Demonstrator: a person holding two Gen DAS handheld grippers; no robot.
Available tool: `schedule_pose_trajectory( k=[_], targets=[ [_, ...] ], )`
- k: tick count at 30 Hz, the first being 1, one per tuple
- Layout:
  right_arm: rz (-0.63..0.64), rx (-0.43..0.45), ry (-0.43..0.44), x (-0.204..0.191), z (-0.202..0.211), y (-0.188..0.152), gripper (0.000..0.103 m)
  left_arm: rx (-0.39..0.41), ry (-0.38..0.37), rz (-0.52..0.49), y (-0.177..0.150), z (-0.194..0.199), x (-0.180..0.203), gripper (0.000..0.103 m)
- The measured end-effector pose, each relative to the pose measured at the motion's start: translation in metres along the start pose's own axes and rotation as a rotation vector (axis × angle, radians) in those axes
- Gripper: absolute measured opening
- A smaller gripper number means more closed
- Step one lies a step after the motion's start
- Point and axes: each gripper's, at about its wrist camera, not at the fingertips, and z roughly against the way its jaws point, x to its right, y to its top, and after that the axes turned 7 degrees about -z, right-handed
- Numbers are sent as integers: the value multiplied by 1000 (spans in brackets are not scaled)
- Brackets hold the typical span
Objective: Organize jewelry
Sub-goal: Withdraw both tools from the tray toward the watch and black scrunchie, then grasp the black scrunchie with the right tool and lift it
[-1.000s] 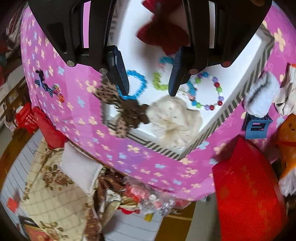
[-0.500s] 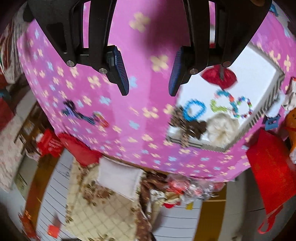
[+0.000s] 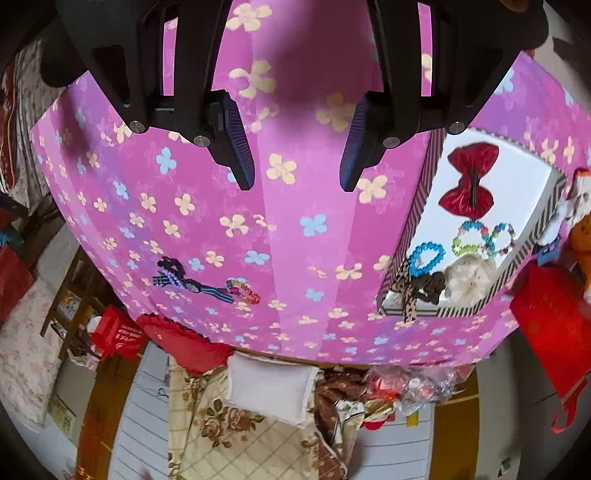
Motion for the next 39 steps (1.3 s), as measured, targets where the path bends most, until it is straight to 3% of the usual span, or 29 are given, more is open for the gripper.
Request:
schedule_pose_trajectory(
  k=[5,12,17,23,30,33,35,39],
  targets=[
    [-142,-23,135,0,-53,7,65,-8,51,14,0,0,3,47],
    [-154,-67,191,-31,-120,21,65,-68,50,48,3,-27,2,47],
    [-89,-131,213,-70,-175,41,50,-87,42,35,-3,-46,8,47],
    [1,-209,181,-118,-247,71,50,-136,22,-21,-16,-75,15,47],
    [23,-256,81,-151,-314,94,50,-151,9,-78,-30,-101,12,47],
    [-5,-269,62,-150,-326,97,32,-162,5,-81,-34,-108,9,47],
    [-24,-278,89,-149,-323,98,10,-166,-4,-72,-36,-111,6,47],
    [-14,-346,261,-160,-297,80,5,-154,-8,-62,-38,-111,3,47]
  ],
)
